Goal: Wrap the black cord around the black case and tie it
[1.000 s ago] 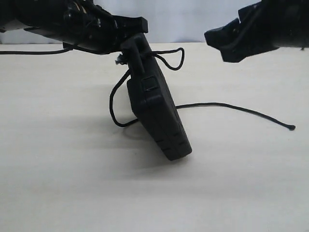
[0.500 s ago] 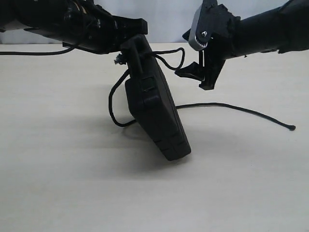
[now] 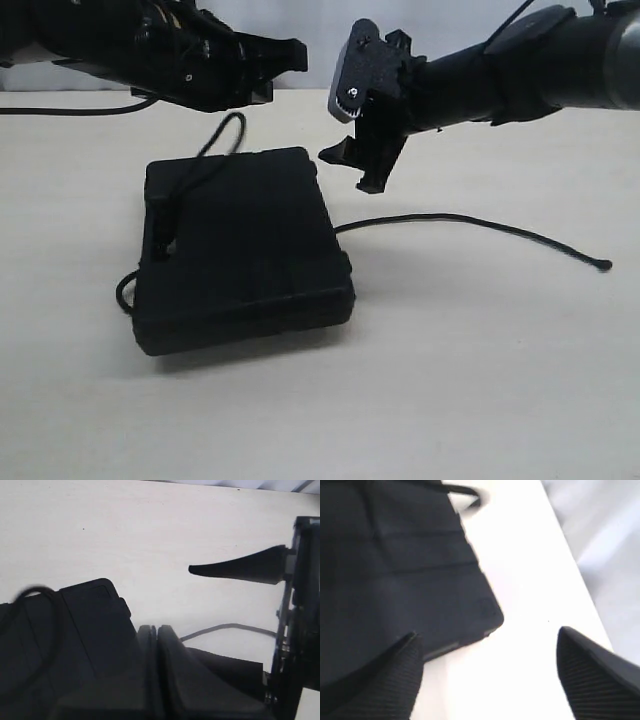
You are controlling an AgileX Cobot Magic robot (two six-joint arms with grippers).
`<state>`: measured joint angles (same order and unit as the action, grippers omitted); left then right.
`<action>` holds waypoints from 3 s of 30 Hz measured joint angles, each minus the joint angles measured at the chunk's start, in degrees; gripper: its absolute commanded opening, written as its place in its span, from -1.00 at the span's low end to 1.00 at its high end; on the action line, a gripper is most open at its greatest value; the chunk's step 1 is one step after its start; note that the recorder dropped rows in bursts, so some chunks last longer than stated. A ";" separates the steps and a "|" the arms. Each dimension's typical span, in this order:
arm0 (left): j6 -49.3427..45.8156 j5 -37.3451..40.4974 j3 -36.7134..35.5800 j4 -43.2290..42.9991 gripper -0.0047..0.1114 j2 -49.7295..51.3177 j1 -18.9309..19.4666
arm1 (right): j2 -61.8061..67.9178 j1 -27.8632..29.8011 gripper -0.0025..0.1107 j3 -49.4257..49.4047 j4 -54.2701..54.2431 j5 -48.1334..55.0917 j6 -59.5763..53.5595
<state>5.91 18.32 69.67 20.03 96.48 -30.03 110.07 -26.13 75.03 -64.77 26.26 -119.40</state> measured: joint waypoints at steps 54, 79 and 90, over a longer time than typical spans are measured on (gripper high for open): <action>-17.96 5.82 -0.22 -18.11 0.61 14.16 9.35 | -8.41 11.46 0.07 0.00 20.60 13.13 44.45; -19.46 -2.47 -0.22 -21.87 -0.92 17.44 9.35 | -8.41 11.35 0.06 0.00 19.58 12.92 43.97; -30.51 -4.88 0.66 -22.51 -0.92 13.33 4.45 | -8.41 11.35 0.06 0.00 20.78 12.81 44.81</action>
<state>-24.60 13.43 70.34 -2.48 109.81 -25.57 101.66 -14.77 75.03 -43.99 39.07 -74.59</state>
